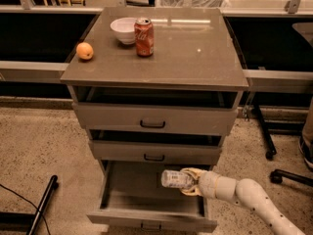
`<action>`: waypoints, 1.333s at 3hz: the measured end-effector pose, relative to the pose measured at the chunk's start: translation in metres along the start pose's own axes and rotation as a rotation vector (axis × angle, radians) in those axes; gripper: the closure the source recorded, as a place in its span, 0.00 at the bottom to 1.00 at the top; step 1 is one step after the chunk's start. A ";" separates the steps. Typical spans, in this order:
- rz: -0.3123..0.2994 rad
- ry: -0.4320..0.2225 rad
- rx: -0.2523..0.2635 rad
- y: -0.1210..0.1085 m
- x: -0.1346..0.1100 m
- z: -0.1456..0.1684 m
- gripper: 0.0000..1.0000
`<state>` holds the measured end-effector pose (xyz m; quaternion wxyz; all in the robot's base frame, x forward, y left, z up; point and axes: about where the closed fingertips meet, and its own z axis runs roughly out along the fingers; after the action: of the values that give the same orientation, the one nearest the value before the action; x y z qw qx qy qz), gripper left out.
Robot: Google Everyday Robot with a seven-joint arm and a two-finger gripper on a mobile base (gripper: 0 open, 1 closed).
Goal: Pick blue plastic bottle from bottom drawer and place on counter
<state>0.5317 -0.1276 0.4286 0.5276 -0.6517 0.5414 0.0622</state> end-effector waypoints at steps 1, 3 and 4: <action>-0.075 -0.048 -0.131 -0.011 -0.050 -0.008 1.00; -0.407 0.075 -0.290 -0.054 -0.166 -0.113 1.00; -0.437 0.133 -0.265 -0.064 -0.173 -0.136 1.00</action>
Offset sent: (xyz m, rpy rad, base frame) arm -0.0718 -0.0076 0.3014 -0.5271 -0.1599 0.4543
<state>0.4440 -0.1289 0.6407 0.4019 -0.8191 0.4084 -0.0260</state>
